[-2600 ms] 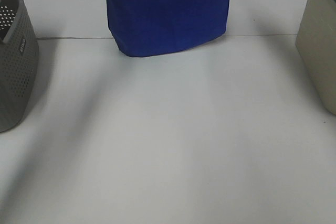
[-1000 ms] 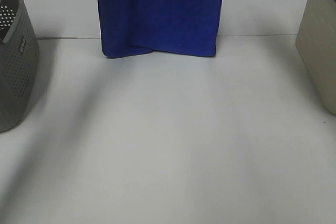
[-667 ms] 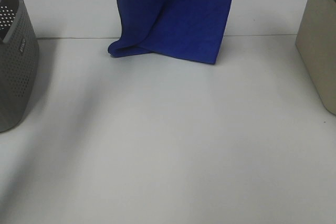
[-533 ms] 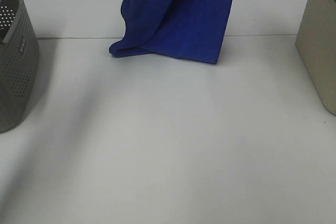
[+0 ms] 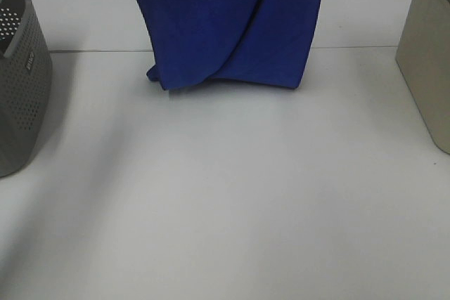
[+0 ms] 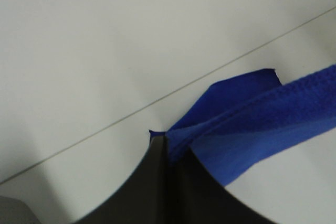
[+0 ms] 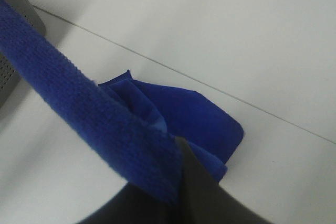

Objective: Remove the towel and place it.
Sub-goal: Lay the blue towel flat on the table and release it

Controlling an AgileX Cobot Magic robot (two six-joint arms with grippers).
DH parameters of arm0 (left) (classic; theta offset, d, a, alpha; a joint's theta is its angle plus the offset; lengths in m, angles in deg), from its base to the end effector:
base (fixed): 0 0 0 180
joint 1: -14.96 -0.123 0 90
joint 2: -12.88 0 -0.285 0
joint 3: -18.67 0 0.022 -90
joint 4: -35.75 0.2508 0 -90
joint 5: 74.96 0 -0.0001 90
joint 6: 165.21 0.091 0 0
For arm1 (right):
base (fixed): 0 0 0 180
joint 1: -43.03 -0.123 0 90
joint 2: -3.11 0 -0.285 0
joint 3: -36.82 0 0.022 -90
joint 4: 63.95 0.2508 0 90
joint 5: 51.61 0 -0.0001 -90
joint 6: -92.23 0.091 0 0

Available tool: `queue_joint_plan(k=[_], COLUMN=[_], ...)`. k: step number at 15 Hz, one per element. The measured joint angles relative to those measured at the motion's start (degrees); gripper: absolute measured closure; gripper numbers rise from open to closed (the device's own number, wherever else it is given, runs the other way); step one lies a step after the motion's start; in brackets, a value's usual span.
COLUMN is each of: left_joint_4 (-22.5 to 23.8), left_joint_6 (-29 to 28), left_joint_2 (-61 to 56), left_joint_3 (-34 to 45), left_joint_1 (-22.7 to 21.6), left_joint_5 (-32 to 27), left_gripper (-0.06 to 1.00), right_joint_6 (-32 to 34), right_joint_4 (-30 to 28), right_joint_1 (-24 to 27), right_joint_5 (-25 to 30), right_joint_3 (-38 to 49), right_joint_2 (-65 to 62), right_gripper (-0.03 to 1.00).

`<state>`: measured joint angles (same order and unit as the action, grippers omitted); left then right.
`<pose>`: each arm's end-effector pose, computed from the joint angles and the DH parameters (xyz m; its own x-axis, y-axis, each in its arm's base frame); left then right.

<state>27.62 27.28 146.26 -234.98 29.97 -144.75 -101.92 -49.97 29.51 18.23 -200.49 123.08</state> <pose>0.4518 -0.1336 0.4183 -0.5438 0.3181 -0.7766 0.4536 0.8900 0.0469 0.4044 0.1185 0.4453 -0.5784 -0.3000 -0.7586 -0.4910 0.8706 0.0301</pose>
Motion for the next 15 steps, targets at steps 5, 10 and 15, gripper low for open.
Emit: queue_joint_plan(k=[5, 10, 15], left_joint_4=[-2.41, -5.27, -9.8], left_joint_6=[1.09, 1.89, 1.6], left_joint_2=[-20.68, -39.99, -48.41], left_joint_3=[30.14, 52.6, 66.81], left_joint_1=[0.06, 0.34, 0.63], left_joint_5=[0.0, 0.17, 0.52], left_gripper=[0.94, 0.94, 0.94], right_joint_6=[0.0, 0.74, 4.24], right_joint_4=[1.43, 4.41, 5.73], right_joint_1=[0.0, -0.29, -0.29], right_joint_5=[0.0, -0.06, -0.17], right_joint_3=[16.9, 37.93, 53.4], right_joint_2=[-11.17, -27.1, -39.48], right_gripper=[0.95, 0.95, 0.95])
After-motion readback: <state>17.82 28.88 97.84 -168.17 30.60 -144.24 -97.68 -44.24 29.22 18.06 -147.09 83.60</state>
